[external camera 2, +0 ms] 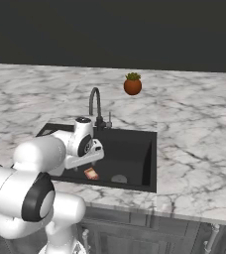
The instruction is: Pick up the bar soap and bar soap from the sink, and place them back in the cabinet, and close the cabinet door.
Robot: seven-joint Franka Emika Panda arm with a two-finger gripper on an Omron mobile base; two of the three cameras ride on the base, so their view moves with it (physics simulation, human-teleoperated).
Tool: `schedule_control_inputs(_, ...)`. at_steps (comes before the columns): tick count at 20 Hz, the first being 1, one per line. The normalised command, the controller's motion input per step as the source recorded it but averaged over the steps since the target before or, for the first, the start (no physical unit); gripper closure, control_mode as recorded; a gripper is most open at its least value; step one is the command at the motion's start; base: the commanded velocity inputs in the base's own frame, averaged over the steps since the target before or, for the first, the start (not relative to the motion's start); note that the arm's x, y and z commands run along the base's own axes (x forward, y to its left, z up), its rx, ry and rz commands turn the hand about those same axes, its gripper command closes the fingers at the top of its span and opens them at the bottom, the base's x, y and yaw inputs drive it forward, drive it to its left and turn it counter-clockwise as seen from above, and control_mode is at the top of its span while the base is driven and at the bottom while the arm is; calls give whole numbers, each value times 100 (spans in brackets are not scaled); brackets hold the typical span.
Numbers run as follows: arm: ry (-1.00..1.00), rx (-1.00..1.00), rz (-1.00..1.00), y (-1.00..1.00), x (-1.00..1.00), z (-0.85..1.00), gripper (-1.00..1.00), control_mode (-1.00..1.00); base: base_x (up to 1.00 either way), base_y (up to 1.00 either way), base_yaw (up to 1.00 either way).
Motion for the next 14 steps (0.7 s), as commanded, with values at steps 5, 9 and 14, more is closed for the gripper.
schedule_control_inputs(5,0,0,0,0,0,-20,-100,-100,0,0,0)
schedule_control_inputs(9,0,0,0,0,0,-18,-100,-100,0,0,0)
schedule_control_inputs(14,0,0,0,0,0,-19,-100,-100,0,0,0)
